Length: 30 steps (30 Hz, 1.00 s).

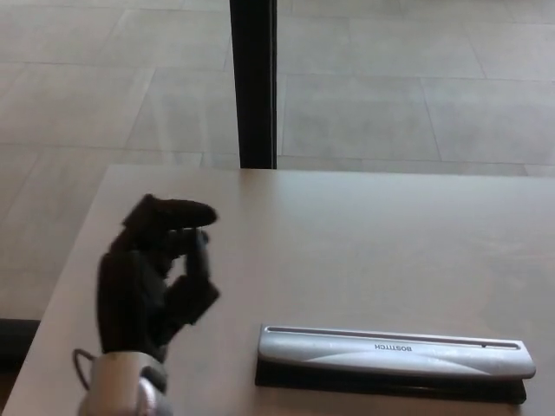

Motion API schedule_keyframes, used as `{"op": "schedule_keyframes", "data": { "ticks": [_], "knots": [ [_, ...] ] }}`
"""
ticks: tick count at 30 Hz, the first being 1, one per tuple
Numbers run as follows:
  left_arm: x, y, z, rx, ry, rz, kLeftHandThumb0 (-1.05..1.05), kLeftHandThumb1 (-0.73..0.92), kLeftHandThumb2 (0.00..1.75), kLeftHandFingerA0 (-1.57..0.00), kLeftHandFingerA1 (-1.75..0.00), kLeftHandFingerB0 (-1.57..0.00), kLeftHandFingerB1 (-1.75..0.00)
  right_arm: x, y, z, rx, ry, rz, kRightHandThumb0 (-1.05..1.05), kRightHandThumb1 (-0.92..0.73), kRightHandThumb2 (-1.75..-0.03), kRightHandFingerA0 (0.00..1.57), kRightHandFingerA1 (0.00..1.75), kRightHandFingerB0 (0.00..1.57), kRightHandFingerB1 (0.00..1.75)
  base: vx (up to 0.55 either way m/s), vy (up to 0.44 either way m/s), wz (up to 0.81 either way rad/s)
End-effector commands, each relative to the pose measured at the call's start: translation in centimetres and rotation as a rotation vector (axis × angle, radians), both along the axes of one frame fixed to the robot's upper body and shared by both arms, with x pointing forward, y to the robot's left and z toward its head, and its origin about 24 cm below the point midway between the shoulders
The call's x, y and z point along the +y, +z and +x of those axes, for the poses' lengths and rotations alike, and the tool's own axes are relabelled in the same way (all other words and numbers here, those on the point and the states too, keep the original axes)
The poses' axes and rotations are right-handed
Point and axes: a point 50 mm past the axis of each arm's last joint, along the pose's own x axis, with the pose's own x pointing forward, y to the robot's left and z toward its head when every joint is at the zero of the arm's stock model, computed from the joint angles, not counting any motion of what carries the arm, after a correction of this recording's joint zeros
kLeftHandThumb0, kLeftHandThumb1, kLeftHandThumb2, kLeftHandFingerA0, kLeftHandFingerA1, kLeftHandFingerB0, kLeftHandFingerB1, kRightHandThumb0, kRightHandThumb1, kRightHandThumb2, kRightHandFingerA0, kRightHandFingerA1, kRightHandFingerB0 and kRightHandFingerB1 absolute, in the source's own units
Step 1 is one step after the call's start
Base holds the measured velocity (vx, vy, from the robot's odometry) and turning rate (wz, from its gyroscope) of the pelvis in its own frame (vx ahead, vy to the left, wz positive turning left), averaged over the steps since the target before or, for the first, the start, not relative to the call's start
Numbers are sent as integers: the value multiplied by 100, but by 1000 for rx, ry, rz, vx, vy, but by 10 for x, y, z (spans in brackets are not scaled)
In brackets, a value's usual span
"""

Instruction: A hole pucnch is kept on the middle on the desk infront of the robot and the robot uses both its hands as fists to press on it and use it

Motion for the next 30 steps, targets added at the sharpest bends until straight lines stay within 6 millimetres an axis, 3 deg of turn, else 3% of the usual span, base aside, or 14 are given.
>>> {"op": "schedule_keyframes", "data": {
  "ticks": [1,7,8,9,10,15,17,19,20,21,22,24,25,30],
  "knots": [
    [-75,0,-30,104,-210,19,-30,82,95,-96,-175,-48,-169,78,-4,-6,48,329,-24,-10,-66,-136,123,175,80,139,0,0,0],
    [-82,-7,-33,145,-234,1,-32,80,99,-94,-175,-53,-175,86,-5,-2,83,399,-82,-23,-59,-137,114,175,66,172,0,0,0],
    [-84,-9,-34,150,-248,-4,-33,81,100,-93,-175,-56,-175,87,-6,0,90,404,-82,-13,-73,-133,112,124,105,120,0,0,0],
    [-85,-10,-34,157,-254,-6,-34,80,100,-93,-175,-56,-175,89,-6,1,87,409,-85,-13,-73,-133,112,124,105,120,0,0,0],
    [-85,-10,-34,158,-254,-11,-34,80,100,-91,-175,-57,-175,89,-6,2,85,412,-92,-24,-57,-141,114,175,71,175,0,0,0],
    [-87,-11,-33,165,-251,-29,-34,78,103,-95,-175,-59,-175,92,-7,10,90,425,-136,-24,-59,-142,116,175,72,175,0,0,0],
    [-89,-12,-34,176,-248,-32,-34,78,103,-95,-175,-58,-175,92,-9,16,97,420,-147,-20,-58,-139,130,175,89,148,0,0,0],
    [-90,-12,-34,180,-245,-30,-36,79,102,-95,-175,-58,-175,92,-10,22,96,419,-147,-23,-59,-139,117,175,72,175,0,0,0],
    [-91,-13,-33,180,-246,-28,-36,78,102,-96,-175,-59,-175,92,-12,26,98,419,-146,-13,-74,-133,114,124,105,120,0,0,0],
    [-91,-14,-33,178,-244,-28,-36,78,102,-96,-175,-59,-175,92,-12,27,99,417,-150,-13,-74,-133,114,124,105,120,0,0,0],
    [-92,-15,-33,183,-241,-37,-35,79,102,-96,-175,-59,-175,92,-12,29,112,405,-157,-24,-61,-135,115,175,72,175,0,0,0],
    [-93,-15,-32,185,-238,-39,-35,80,101,-95,-175,-59,-175,92,-12,30,110,404,-161,-24,-62,-134,113,175,71,175,0,0,0],
    [-95,-17,-31,195,-227,-51,-35,80,101,-94,-175,-59,-175,93,-13,32,110,405,-171,-12,-76,-134,114,124,102,119,0,0,0],
    [-105,-31,-27,253,-184,-86,-36,80,101,-95,-175,-56,-175,99,-30,34,155,389,-159,-12,-75,-133,114,124,106,120,0,0,0]
  ]
}}
